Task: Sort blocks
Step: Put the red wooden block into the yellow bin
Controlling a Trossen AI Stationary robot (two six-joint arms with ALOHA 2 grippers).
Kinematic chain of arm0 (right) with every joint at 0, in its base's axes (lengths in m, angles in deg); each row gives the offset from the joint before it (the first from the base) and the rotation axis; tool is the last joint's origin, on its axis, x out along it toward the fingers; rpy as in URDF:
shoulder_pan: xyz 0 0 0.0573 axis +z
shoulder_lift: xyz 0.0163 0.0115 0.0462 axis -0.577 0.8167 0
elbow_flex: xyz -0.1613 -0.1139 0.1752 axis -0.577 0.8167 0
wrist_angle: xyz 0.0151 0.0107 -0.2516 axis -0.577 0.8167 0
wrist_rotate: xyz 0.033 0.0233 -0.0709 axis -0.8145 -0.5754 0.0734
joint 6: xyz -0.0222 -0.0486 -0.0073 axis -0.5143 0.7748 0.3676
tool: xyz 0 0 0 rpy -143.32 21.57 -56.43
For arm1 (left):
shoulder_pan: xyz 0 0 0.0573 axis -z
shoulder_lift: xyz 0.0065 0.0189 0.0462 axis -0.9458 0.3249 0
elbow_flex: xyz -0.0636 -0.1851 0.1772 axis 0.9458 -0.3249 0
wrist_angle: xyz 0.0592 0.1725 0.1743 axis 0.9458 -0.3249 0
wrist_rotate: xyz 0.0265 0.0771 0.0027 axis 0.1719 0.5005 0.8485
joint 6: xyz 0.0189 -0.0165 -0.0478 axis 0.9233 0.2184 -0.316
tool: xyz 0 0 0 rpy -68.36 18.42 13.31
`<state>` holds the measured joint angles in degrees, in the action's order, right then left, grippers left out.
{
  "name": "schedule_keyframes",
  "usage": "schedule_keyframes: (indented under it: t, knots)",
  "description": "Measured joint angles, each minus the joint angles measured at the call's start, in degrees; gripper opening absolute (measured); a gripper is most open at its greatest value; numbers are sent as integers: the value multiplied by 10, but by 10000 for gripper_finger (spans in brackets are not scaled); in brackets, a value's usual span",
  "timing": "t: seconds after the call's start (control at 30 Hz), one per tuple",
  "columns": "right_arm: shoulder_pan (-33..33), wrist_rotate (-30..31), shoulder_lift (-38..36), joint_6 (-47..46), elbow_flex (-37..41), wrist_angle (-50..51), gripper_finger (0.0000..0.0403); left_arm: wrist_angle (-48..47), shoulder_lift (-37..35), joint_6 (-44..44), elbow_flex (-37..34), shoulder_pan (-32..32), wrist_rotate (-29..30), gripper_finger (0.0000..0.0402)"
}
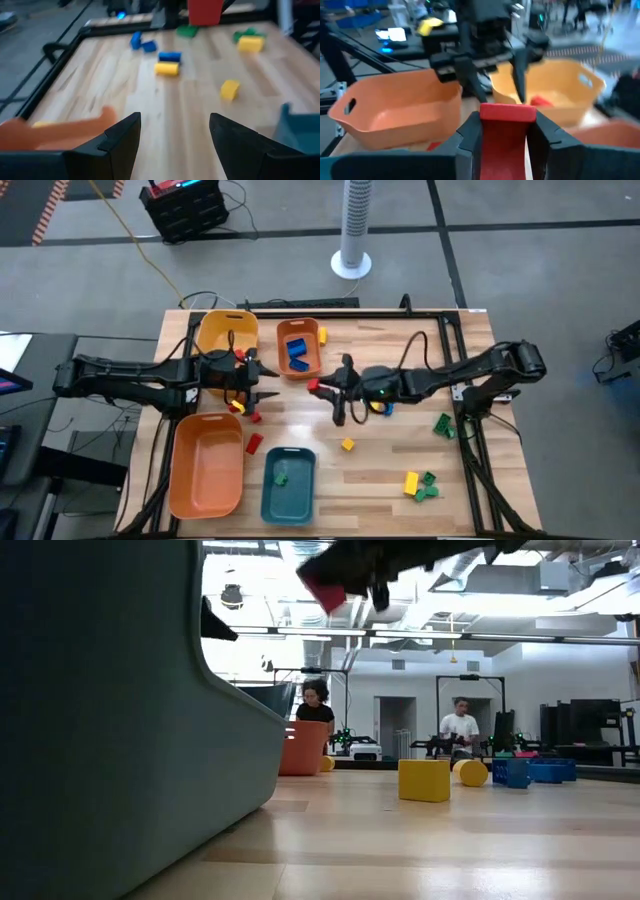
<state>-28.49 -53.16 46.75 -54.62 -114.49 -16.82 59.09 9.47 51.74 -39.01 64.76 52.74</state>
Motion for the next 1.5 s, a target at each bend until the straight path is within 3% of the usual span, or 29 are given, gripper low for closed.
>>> schedule_keyframes:
  t: [0.13,0.5,0.77,0.87,1.13,1.4,1.5]
  knots:
    - [12,10,0,30,0,-24,111,41,0,-10,0,0,-38,231]
    - [28,14,1,68,0,-77,111,115,10,-26,0,32,-38,231]
    - [44,18,11,27,0,-59,111,149,10,-47,0,56,-31,231]
    - [55,24,18,3,-4,-54,111,117,2,-51,0,79,-26,231]
    - [121,56,71,-24,-50,-9,111,-1,-83,-51,0,177,103,231]
    - [123,13,141,-30,-131,19,111,-77,-121,-100,0,254,161,231]
    - [123,13,164,12,-165,19,111,-53,-114,-122,-8,275,189,231]
